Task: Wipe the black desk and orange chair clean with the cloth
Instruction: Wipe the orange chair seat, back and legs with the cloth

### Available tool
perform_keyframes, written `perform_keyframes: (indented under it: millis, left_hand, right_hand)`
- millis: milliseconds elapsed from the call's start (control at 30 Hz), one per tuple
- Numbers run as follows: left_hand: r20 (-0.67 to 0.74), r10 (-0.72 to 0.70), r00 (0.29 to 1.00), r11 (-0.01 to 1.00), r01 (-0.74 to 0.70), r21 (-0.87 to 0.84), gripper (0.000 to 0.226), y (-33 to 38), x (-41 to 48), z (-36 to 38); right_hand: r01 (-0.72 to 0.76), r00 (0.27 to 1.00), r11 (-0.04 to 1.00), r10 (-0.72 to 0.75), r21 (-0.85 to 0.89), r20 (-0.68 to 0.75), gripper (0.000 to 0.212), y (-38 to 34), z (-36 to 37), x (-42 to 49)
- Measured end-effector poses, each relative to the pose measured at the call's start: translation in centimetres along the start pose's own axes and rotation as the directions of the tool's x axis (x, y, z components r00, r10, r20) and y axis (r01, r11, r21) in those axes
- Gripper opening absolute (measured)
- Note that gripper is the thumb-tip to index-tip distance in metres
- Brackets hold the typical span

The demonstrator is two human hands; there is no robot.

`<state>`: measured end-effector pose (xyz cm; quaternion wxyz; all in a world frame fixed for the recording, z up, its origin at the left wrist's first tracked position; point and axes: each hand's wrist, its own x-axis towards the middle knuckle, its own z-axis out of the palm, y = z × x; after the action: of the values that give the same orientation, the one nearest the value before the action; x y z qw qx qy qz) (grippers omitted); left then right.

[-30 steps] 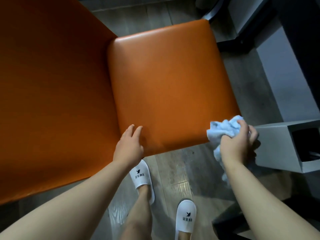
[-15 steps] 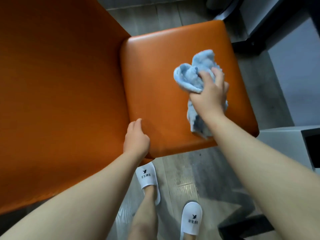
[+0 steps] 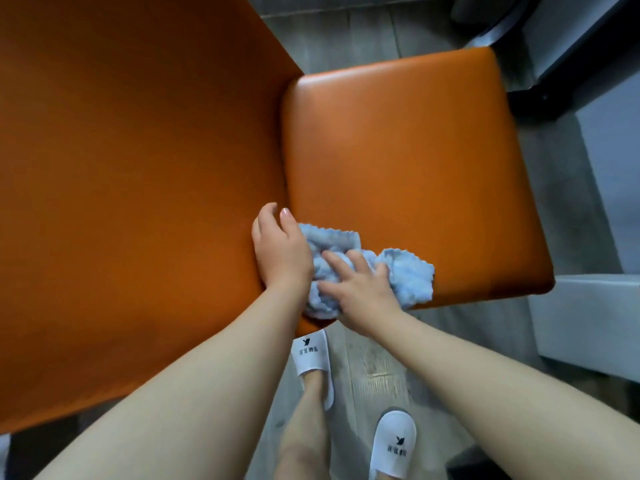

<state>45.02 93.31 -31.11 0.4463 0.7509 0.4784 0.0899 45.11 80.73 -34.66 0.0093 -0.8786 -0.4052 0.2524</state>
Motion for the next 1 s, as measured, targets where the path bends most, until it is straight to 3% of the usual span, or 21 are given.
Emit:
perform_keyframes:
  millis: [167, 267, 300, 333, 400, 433, 467, 500, 533, 600, 667, 700, 767, 833, 900, 967, 1000]
  left_hand:
    - [0.228, 0.030, 0.973, 0.968, -0.086, 0.236, 0.044, -1.6, -0.8, 0.7]
    - [0.417, 0.056, 0.907, 0.897, -0.229, 0.378, 0.047, -2.7, -1.4, 1.5]
    - [0.454, 0.056, 0.889, 0.868, -0.268, 0.417, 0.047, -3.0, -1.6, 1.6]
    - [0.486, 0.057, 0.872, 0.836, -0.308, 0.455, 0.047, -3.2, -1.7, 1.6]
    - [0.549, 0.068, 0.833, 0.760, -0.400, 0.513, 0.046, -3.4, -1.9, 1.6]
    - [0.583, 0.080, 0.809, 0.715, -0.454, 0.531, 0.045, -3.4, -2.0, 1.5]
    - [0.612, 0.095, 0.785, 0.672, -0.504, 0.542, 0.044, -3.4, -2.0, 1.5]
    - [0.634, 0.107, 0.766, 0.639, -0.541, 0.546, 0.044, -3.4, -2.1, 1.4]
    - [0.648, 0.113, 0.753, 0.620, -0.563, 0.547, 0.044, -3.4, -2.2, 1.4]
    - [0.660, 0.103, 0.744, 0.608, -0.572, 0.550, 0.044, -3.3, -2.4, 1.2]
    - [0.658, 0.088, 0.748, 0.608, -0.563, 0.559, 0.045, -3.3, -2.5, 1.1]
    - [0.655, 0.087, 0.751, 0.610, -0.560, 0.561, 0.045, -3.3, -2.5, 1.1]
    - [0.646, 0.095, 0.757, 0.616, -0.555, 0.559, 0.044, -3.4, -2.5, 1.1]
    - [0.641, 0.106, 0.760, 0.615, -0.557, 0.559, 0.045, -3.6, -2.5, 1.2]
    - [0.637, 0.126, 0.760, 0.598, -0.571, 0.563, 0.047, -3.8, -2.5, 1.6]
    - [0.632, 0.150, 0.760, 0.579, -0.586, 0.567, 0.049, -3.8, -2.6, 2.1]
    - [0.630, 0.158, 0.760, 0.569, -0.591, 0.571, 0.051, -3.8, -2.7, 2.2]
  right_hand:
    - [0.044, 0.999, 0.992, -0.044, -0.114, 0.006, 0.049, 5.2, 0.6, -7.9]
    - [-0.233, 0.972, 0.972, 0.233, -0.040, -0.012, 0.046, 9.6, 1.3, -11.1]
    - [-0.413, 0.911, 0.910, 0.413, -0.023, -0.012, 0.043, 10.9, 1.4, -12.2]
    - [-0.607, 0.795, 0.795, 0.607, 0.017, -0.016, 0.041, 12.1, 1.6, -13.1]
    - [-0.854, 0.471, 0.449, 0.882, 0.262, 0.022, 0.034, 13.4, 0.9, -13.8]
    - [-0.855, 0.330, 0.291, 0.944, 0.430, 0.018, 0.031, 13.5, 0.4, -13.7]
    - [-0.798, 0.241, 0.211, 0.970, 0.564, -0.022, 0.030, 13.1, -0.1, -13.2]
    - [-0.747, 0.220, 0.226, 0.971, 0.626, -0.089, 0.031, 12.4, -0.6, -12.4]
    - [-0.701, 0.285, 0.334, 0.941, 0.630, -0.182, 0.034, 11.3, -0.9, -11.5]
    - [-0.553, 0.566, 0.652, 0.751, 0.518, -0.340, 0.041, 8.3, -0.9, -9.4]
    - [-0.376, 0.819, 0.850, 0.492, 0.370, -0.297, 0.045, 5.8, 0.0, -7.8]
    - [-0.328, 0.878, 0.891, 0.410, 0.313, -0.247, 0.046, 5.6, 1.0, -7.6]
    - [-0.425, 0.860, 0.867, 0.477, 0.262, -0.183, 0.047, 7.1, 2.4, -8.4]
    - [-0.632, 0.707, 0.706, 0.694, 0.319, -0.134, 0.049, 9.7, 3.4, -10.4]
    - [-0.807, 0.441, 0.384, 0.897, 0.449, 0.025, 0.042, 12.9, 3.1, -12.5]
    - [-0.806, 0.126, -0.007, 0.975, 0.592, 0.183, 0.039, 15.8, 1.9, -13.7]
    - [-0.754, 0.033, -0.099, 0.982, 0.650, 0.188, 0.040, 16.5, 1.4, -13.8]
